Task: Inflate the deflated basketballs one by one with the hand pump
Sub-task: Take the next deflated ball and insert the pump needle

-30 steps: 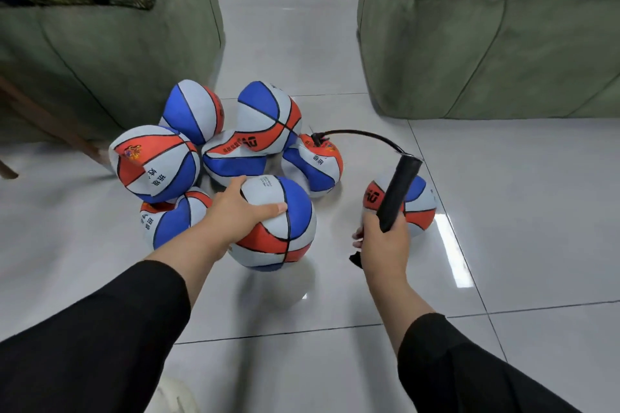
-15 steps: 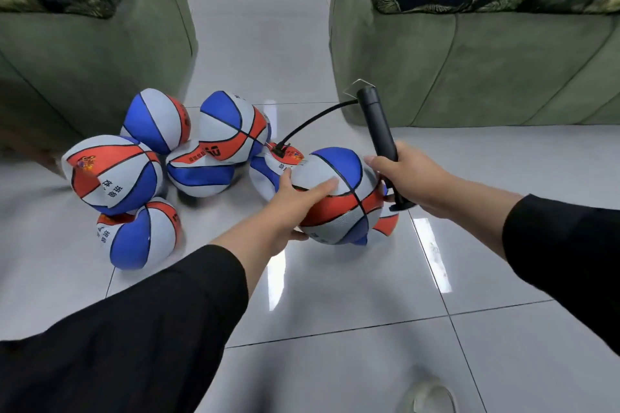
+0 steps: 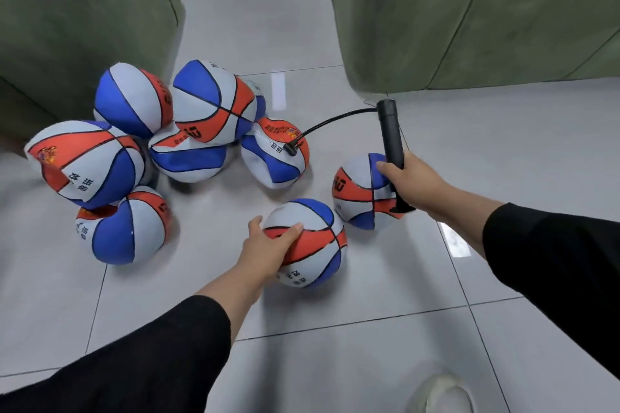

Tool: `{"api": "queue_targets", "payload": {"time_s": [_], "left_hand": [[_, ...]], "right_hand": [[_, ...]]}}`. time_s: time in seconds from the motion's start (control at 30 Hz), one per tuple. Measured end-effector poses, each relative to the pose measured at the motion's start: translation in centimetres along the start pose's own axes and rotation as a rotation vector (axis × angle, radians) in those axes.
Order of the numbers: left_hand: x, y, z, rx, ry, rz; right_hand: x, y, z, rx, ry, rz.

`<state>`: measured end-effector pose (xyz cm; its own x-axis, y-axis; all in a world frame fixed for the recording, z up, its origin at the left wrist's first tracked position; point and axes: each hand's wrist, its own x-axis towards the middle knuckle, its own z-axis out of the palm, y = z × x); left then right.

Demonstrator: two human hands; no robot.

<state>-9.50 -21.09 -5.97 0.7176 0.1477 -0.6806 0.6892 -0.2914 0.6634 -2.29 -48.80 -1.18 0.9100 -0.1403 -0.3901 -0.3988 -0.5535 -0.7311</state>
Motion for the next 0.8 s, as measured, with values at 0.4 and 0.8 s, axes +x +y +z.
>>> {"api": "queue_targets", "payload": {"time_s": [0.4,0.8], "left_hand": [[2.8,0.8,5.3,0.486,0.007,0.330],[3.7,2.4,5.7,0.463,0.063,0.354]], "right_hand": [[2.3,1.5,-2.5,-0.055,0.169,0.064],[2.8,0.6,-2.8,-0.014,0.207,0.038]]}}
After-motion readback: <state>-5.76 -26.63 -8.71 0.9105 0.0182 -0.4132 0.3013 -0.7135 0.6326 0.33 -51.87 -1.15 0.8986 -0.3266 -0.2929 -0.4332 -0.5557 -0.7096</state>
